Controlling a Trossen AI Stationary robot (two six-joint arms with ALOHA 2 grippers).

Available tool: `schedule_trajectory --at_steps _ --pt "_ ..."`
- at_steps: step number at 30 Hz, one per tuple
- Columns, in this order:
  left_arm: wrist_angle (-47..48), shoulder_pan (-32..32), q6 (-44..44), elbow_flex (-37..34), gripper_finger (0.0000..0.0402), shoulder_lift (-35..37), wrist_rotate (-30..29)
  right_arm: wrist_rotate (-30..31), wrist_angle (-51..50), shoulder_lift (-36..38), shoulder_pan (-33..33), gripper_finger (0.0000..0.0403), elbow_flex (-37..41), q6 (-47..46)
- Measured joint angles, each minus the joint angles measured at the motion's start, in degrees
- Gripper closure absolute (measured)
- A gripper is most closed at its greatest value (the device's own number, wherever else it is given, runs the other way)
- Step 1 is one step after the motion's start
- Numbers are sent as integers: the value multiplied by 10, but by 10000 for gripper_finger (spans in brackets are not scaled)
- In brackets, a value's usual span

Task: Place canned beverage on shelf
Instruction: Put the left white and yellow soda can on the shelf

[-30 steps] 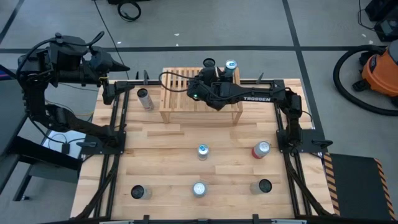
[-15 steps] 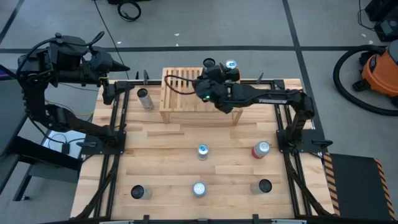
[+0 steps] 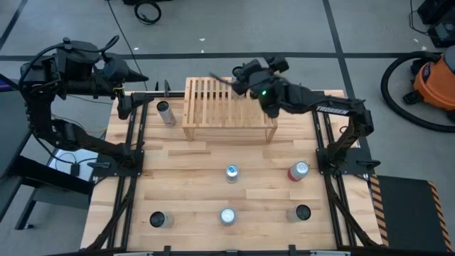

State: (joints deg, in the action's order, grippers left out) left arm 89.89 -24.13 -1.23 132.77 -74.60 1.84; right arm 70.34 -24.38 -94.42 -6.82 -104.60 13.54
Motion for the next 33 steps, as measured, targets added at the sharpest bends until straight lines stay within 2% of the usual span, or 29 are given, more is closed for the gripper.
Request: schedule_trajectory --at_steps 5,14,20,29,33 --pt "0 0 42 0 44 0 0 -132 13 25 -48 72 0 16" --pt "0 0 52 0 44 0 0 -370 3 73 -127 72 -1 -7" --pt "0 0 51 0 44 0 0 -532 -54 88 -181 72 -1 -77" --pt "1 0 51 0 44 0 0 -690 -69 66 -241 72 -1 -93" --pt "1 0 51 0 44 0 0 -709 -68 47 -245 72 -1 -66"
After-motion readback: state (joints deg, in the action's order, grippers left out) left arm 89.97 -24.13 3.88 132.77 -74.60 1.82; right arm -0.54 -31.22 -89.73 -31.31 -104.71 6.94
